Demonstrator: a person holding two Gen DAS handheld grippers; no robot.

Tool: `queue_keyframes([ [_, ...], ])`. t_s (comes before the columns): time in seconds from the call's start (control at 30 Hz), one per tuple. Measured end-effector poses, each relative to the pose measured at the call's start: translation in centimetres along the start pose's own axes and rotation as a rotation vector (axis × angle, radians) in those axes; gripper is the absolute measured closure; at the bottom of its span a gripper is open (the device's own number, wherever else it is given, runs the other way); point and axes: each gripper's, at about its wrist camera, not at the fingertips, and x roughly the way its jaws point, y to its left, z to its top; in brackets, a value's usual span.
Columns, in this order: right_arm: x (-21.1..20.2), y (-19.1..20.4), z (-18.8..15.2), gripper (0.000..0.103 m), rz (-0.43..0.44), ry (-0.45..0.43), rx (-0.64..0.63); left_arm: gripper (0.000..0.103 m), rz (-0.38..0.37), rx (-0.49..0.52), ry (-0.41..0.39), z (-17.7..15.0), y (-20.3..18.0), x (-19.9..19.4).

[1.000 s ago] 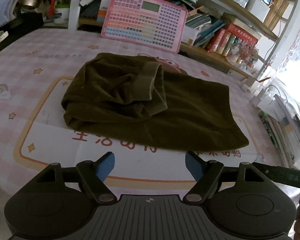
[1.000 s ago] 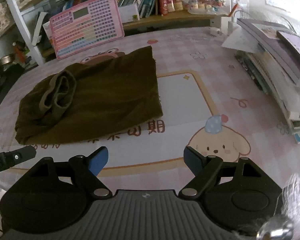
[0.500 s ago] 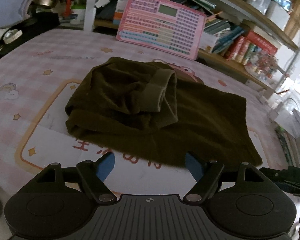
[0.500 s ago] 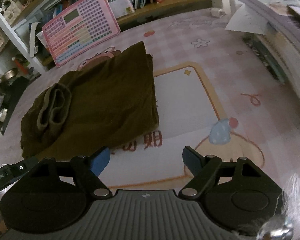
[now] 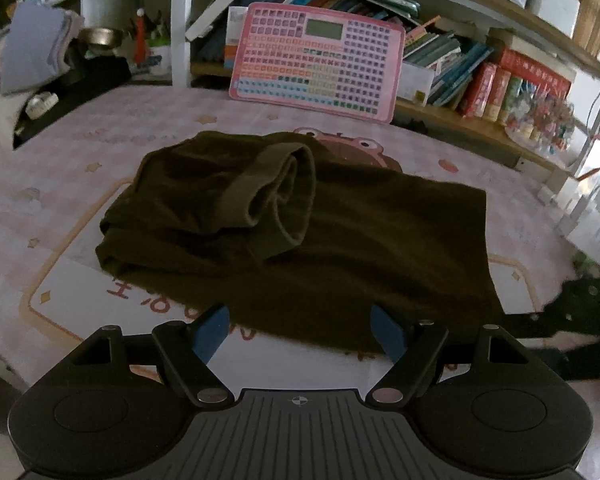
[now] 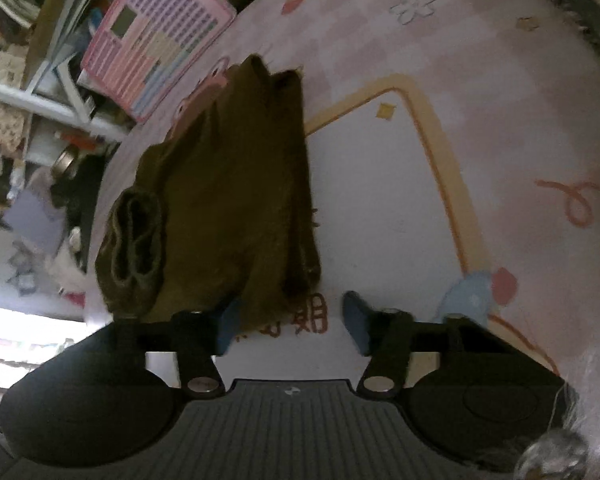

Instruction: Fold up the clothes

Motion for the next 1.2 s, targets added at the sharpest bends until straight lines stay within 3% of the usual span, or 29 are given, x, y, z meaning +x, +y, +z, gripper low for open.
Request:
queue_keyframes([
  [0.3,2.2,0.2,1.7,0.087,0.124,0.121,-0.011,0.023,0.073,0.125,-0.005,-1.7,-3.4,-1.4],
  [0.47,1.2,1.4,2.8,0.089,0.234,0.12,-0.03,0.023,0.115,0.234,-0.009,-1.9,-5.3,-1.2],
  [0.6,0.4,2.2,3.4,0.089,0.268,0.107,-0.058,0.023,0.145,0.282,-0.011,-1.6,-6.4,-0.9],
  [0.87,0.3,0.3,3.0,0.088,0.208,0.129,-0.042,0.022,0.131,0.297,0.004,-2.1,-7.2,-0.7],
  [0.97,0.3,0.0,2.7,0.076,0.133,0.121,-0.069,0.022,0.129,0.301,0.003,-2.1,-7.3,-0.7],
  [1.0,0.2,0.0,2.6,0.066,0.103,0.11,-0.082,0.022,0.129,0.303,0.002,-2.2,-7.4,-0.8],
  [1.2,0.9,0.3,3.0,0.065,-0.007,0.029,-0.177,0.022,0.109,0.367,-0.005,-2.4,-8.5,-0.5],
])
